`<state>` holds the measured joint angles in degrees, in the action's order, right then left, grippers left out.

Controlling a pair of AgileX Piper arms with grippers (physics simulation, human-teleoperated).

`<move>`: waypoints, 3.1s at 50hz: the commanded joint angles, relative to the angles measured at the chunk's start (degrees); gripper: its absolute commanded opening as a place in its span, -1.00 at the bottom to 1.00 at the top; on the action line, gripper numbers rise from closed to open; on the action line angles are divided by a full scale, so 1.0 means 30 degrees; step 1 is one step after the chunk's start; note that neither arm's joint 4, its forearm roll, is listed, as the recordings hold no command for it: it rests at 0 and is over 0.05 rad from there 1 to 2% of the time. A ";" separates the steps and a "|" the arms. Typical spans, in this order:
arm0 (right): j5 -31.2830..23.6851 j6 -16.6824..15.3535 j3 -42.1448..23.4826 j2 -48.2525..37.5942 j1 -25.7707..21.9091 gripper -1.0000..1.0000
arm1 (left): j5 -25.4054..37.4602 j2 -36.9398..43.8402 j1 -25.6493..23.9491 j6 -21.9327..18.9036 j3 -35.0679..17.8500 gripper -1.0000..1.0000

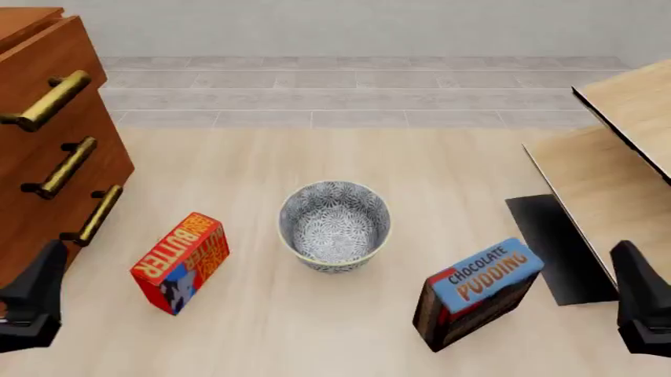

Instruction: Close the top drawer of the cabinet and put the bowl on top of it.

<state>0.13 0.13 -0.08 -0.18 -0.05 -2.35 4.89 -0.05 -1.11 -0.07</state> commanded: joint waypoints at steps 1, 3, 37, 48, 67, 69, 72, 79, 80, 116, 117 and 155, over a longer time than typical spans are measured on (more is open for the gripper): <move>-0.0003 -0.0053 -0.0072 -0.0101 0.0047 1.00 | 0.0698 -0.1497 -0.0027 0.0332 -0.0079 1.00; -0.0032 -0.0077 -0.0086 -0.0074 0.0023 1.00 | 0.0710 -0.1503 -0.0049 0.0322 -0.0085 1.00; 0.0129 0.0253 -0.0037 -0.0033 0.0202 1.00 | -0.4127 0.4815 -0.1552 0.0470 -0.2188 1.00; 0.0112 0.0299 -0.0068 0.0002 0.0255 1.00 | -0.7289 0.9866 -0.2254 0.1261 -0.3419 1.00; 0.0101 0.0104 -0.0053 -0.0003 0.0122 1.00 | -0.9968 1.4944 -0.1639 0.1196 -0.5703 1.00; 0.0095 0.0091 -0.0053 -0.0001 0.0108 1.00 | -1.0040 1.5090 -0.1531 0.1131 -0.5794 1.00; 0.0100 0.0063 -0.0040 -0.0015 0.0096 1.00 | -1.0301 1.5679 -0.1405 0.0997 -0.6084 1.00; 0.0114 -0.0046 -0.0041 -0.0061 0.0021 1.00 | -1.0586 1.6826 -0.1052 0.0861 -0.6813 1.00; 0.0113 -0.0054 -0.0042 -0.0063 0.0024 1.00 | -1.0769 1.7029 -0.1071 0.0844 -0.6804 1.00; 0.0026 -0.0089 -0.0092 -0.0007 0.0144 1.00 | -1.2914 2.1243 0.1843 0.2606 -0.7685 1.00; 0.0026 -0.0089 -0.0092 -0.0007 0.0144 1.00 | -1.2918 2.1247 0.1843 0.2606 -0.7685 1.00; 0.0115 0.0071 -0.0036 0.0001 0.0278 1.00 | -1.2895 2.1251 0.5954 0.2453 -0.8351 1.00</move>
<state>0.44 0.17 -0.23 -0.19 0.67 -42.40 68.56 11.26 10.04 -24.09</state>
